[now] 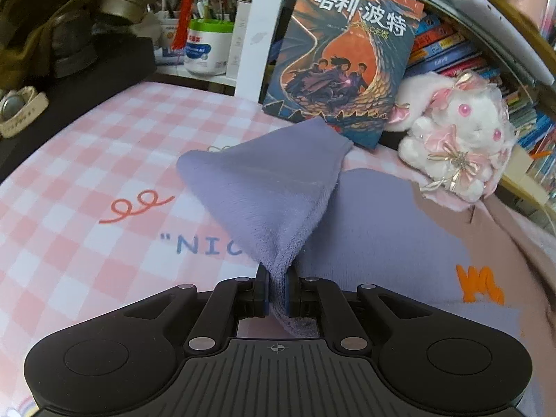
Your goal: Fold clothes
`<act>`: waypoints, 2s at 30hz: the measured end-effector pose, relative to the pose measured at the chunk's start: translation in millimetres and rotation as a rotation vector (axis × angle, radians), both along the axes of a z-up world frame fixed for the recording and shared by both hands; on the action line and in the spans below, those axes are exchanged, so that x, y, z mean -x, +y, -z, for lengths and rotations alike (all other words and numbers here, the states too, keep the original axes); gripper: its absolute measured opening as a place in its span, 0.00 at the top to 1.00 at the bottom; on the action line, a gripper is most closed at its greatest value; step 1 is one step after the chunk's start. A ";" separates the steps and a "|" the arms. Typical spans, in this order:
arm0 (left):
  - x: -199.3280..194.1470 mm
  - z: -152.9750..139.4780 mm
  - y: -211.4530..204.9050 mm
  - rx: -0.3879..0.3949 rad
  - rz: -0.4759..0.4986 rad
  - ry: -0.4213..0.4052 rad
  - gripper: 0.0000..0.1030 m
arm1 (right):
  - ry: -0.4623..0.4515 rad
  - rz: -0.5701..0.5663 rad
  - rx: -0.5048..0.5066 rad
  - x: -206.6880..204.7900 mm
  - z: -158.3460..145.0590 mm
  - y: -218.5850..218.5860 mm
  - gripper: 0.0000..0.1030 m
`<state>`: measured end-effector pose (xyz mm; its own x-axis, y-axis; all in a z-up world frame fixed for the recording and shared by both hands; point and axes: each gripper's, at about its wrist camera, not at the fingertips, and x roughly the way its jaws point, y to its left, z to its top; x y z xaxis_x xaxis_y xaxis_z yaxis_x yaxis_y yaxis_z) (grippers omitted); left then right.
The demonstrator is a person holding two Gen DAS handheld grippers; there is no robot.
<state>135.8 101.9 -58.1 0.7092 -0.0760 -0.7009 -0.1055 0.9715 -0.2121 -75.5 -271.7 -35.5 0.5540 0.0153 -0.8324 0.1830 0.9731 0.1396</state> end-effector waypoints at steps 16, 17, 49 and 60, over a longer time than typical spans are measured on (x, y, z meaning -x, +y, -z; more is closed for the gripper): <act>-17.9 -26.7 -86.2 -0.609 0.211 -0.093 0.56 | -0.069 -0.167 0.026 -38.6 -35.3 -42.3 0.58; -29.4 -16.6 -99.4 -0.711 0.246 -0.070 0.56 | -0.062 -0.175 0.020 -45.3 -31.9 -41.5 0.58; 79.5 -51.1 -27.9 -0.155 -0.009 -0.059 0.55 | -0.124 -0.445 0.571 -252.0 11.0 36.3 0.60; 67.1 -50.7 -89.0 -0.252 0.258 -0.093 0.54 | -0.132 0.564 -0.321 -154.6 1.3 -173.6 0.73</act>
